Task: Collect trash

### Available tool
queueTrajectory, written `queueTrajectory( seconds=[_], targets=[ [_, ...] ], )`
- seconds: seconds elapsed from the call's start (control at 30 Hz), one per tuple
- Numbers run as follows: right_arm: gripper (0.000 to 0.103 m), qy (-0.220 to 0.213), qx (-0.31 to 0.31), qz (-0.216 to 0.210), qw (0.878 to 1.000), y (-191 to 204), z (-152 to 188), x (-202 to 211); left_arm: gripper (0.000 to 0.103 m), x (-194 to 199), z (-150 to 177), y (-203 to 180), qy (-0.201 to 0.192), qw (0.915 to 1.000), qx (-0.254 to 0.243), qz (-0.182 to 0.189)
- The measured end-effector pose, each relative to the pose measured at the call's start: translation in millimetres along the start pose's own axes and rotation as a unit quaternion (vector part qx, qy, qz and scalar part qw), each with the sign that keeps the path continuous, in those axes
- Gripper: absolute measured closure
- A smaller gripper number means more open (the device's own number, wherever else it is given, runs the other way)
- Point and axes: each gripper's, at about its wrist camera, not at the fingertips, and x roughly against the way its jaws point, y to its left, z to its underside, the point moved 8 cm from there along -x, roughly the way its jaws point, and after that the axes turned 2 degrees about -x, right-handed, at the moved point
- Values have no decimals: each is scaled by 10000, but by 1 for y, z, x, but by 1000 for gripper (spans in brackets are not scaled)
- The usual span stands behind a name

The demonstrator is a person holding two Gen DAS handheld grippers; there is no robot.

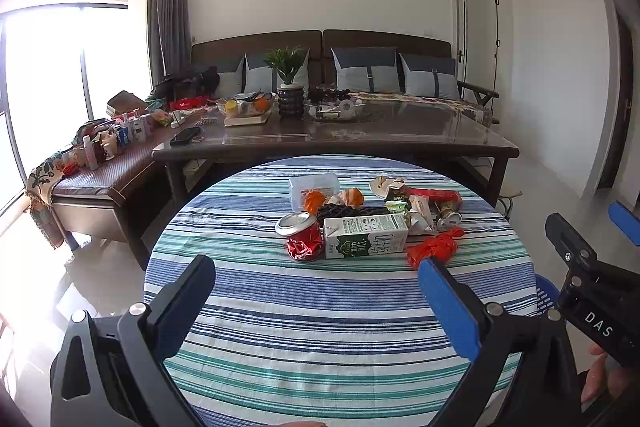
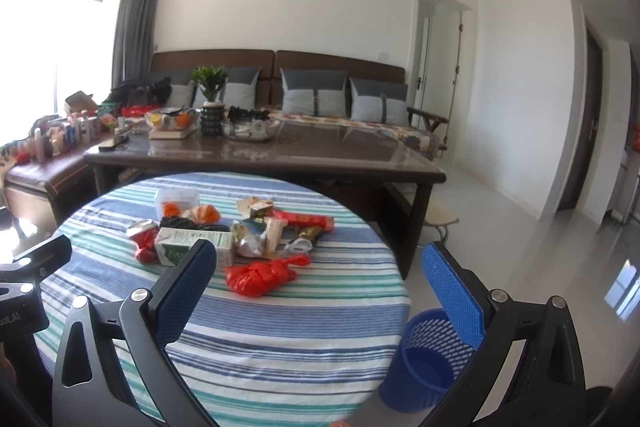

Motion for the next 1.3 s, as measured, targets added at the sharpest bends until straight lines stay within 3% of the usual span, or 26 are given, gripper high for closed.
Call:
queueTrajectory(
  seconds=[1.3],
  targets=[
    [0,34,88,-23,10000,8,5,-2,0,-3,3,7,47,10000,43,-16]
  ],
)
